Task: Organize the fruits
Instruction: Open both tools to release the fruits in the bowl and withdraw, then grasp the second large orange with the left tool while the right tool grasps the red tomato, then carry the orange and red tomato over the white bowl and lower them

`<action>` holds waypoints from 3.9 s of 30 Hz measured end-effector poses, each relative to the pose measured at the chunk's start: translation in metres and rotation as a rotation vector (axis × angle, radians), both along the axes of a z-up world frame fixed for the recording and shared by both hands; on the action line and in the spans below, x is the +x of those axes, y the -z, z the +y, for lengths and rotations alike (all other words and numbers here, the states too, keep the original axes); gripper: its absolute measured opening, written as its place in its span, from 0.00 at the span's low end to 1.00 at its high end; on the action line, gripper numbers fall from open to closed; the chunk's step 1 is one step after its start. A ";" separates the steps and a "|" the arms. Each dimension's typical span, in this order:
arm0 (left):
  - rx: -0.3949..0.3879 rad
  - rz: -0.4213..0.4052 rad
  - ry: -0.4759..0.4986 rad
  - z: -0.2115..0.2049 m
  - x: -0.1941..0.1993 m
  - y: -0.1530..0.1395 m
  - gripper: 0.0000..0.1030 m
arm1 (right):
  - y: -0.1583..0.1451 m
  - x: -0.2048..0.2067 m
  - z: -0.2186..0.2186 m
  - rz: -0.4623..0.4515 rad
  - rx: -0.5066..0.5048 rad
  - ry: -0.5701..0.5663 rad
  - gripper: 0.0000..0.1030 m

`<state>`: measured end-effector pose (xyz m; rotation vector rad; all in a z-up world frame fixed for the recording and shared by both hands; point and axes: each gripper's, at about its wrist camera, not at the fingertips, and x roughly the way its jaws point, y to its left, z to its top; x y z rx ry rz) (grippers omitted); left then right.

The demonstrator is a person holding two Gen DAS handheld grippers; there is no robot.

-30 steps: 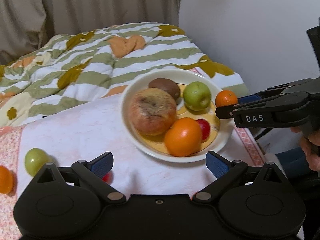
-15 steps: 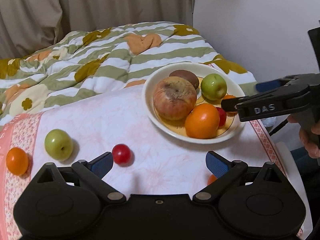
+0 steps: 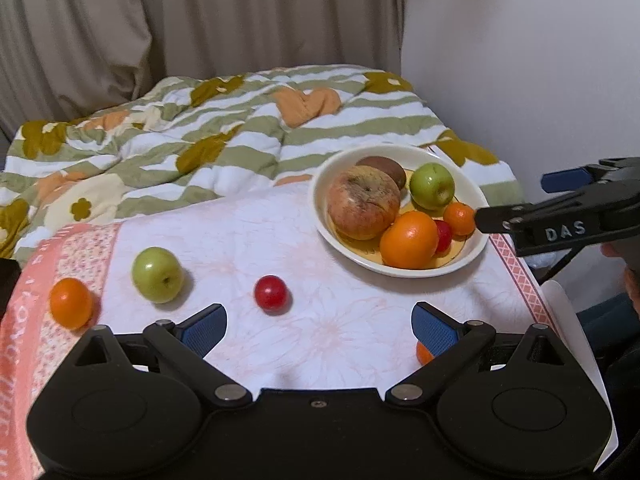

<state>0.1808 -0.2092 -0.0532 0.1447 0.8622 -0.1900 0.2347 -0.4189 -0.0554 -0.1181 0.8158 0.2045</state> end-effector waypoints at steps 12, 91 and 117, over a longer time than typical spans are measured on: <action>-0.017 -0.065 -0.135 0.065 -0.034 -0.038 0.98 | -0.045 -0.046 0.035 -0.019 0.032 -0.003 1.00; -0.092 0.160 -0.114 0.267 0.098 0.071 0.62 | 0.081 0.044 0.234 0.187 0.038 0.305 0.61; -0.154 -0.021 -0.033 0.262 0.033 0.002 0.62 | 0.006 -0.034 0.235 0.031 0.036 0.324 0.44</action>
